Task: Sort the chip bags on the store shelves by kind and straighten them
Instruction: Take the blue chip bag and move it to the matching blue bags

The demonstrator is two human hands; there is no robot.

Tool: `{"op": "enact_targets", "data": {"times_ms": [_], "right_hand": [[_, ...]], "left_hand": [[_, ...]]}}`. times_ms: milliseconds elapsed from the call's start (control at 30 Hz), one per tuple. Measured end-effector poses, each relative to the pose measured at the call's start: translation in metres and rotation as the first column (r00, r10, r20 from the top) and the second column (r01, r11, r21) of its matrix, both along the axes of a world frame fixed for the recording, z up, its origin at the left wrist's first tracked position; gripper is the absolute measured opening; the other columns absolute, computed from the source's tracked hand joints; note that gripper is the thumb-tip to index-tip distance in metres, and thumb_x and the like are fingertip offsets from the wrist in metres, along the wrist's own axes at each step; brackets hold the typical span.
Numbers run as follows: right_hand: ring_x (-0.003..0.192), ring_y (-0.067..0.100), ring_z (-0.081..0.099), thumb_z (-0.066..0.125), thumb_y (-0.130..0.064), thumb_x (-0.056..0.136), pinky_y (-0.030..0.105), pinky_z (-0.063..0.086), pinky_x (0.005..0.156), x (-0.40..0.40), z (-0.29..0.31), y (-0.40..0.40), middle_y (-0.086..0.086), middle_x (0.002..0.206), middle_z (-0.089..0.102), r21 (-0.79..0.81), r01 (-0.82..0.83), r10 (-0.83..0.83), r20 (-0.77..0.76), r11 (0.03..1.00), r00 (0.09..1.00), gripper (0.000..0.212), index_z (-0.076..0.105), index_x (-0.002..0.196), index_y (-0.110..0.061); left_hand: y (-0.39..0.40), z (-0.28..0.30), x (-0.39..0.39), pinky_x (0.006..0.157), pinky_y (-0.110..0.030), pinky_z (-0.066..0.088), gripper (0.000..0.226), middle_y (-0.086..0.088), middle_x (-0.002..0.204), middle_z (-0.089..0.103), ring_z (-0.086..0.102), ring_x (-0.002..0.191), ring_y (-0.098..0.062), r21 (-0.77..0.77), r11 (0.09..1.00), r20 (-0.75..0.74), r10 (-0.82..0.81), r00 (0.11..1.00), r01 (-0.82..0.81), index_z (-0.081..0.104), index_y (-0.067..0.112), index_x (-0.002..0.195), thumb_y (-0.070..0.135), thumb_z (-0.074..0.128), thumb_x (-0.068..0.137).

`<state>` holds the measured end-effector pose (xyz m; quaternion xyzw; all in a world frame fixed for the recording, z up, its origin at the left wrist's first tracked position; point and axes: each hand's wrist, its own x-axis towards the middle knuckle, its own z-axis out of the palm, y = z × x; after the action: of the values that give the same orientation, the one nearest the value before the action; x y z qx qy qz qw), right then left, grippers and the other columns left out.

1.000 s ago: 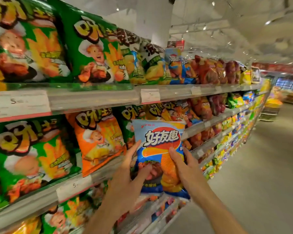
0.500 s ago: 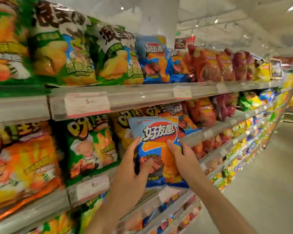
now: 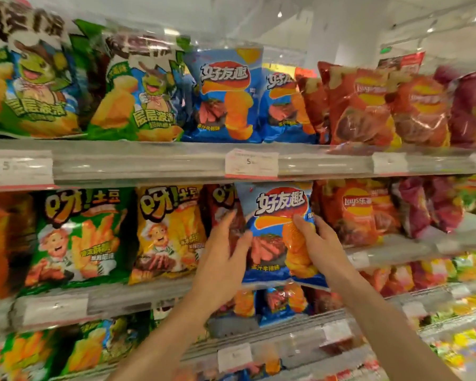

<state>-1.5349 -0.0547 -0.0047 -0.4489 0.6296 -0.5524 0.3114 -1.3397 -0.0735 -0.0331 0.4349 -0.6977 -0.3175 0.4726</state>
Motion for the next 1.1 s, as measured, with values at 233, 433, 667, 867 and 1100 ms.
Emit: {"op": "enact_targets", "data": {"times_ms": [233,433,667,867,1100], "right_hand": [[0.073,0.007,0.064,0.057,-0.047,0.098,0.026,0.049,0.062,-0.035,-0.004,-0.020,-0.012,0.086,0.068,-0.026,-0.030,0.032,0.054,0.999,0.998,0.032,0.058,0.121,-0.024],[0.084,0.006,0.061,0.054,-0.045,0.100,0.029,0.046,0.072,-0.056,-0.006,-0.021,-0.009,0.099,0.065,-0.011,-0.013,0.014,0.069,1.000,0.998,0.014,0.052,0.106,-0.033],[0.111,0.019,0.048,0.051,-0.043,0.102,0.032,0.035,0.092,-0.077,-0.007,-0.016,0.003,0.125,0.051,-0.013,-0.024,0.025,0.115,1.000,0.993,0.060,0.036,0.153,-0.016],[0.115,0.026,0.054,0.054,-0.049,0.099,0.038,0.042,0.097,-0.091,-0.015,-0.021,0.002,0.129,0.055,0.005,-0.017,0.016,0.161,1.000,0.987,0.063,0.037,0.152,-0.019],[0.105,0.022,0.053,0.056,-0.046,0.098,0.038,0.042,0.094,-0.095,-0.020,-0.024,-0.001,0.119,0.059,0.004,-0.005,0.004,0.222,1.000,0.975,0.057,0.043,0.147,-0.020]], "left_hand": [[-0.037,0.000,-0.019,0.124,-0.044,0.018,0.075,-0.009,0.166,0.002,0.010,0.153,-0.032,0.005,0.974,0.247,0.216,0.945,-0.224,0.014,0.025,0.157,0.038,0.057,0.098],[-0.057,0.009,-0.030,0.120,-0.051,0.026,0.086,-0.017,0.167,-0.005,0.017,0.150,-0.044,0.096,0.955,0.381,0.225,0.897,-0.280,-0.002,0.033,0.159,0.055,0.051,0.095],[-0.068,0.003,-0.040,0.103,-0.050,0.046,0.091,-0.017,0.155,0.024,0.050,0.130,-0.045,0.077,0.949,0.412,0.249,0.877,-0.306,0.001,0.036,0.158,0.065,0.055,0.090],[-0.071,-0.004,-0.042,0.097,-0.050,0.052,0.089,-0.012,0.150,0.029,0.055,0.123,-0.040,-0.017,0.948,0.351,0.304,0.886,-0.318,0.011,0.041,0.156,0.068,0.058,0.086],[-0.071,0.005,-0.053,0.096,-0.053,0.050,0.087,-0.012,0.151,0.031,0.043,0.134,-0.039,-0.135,0.924,0.310,0.383,0.870,-0.359,0.017,0.039,0.157,0.067,0.059,0.086]]}}
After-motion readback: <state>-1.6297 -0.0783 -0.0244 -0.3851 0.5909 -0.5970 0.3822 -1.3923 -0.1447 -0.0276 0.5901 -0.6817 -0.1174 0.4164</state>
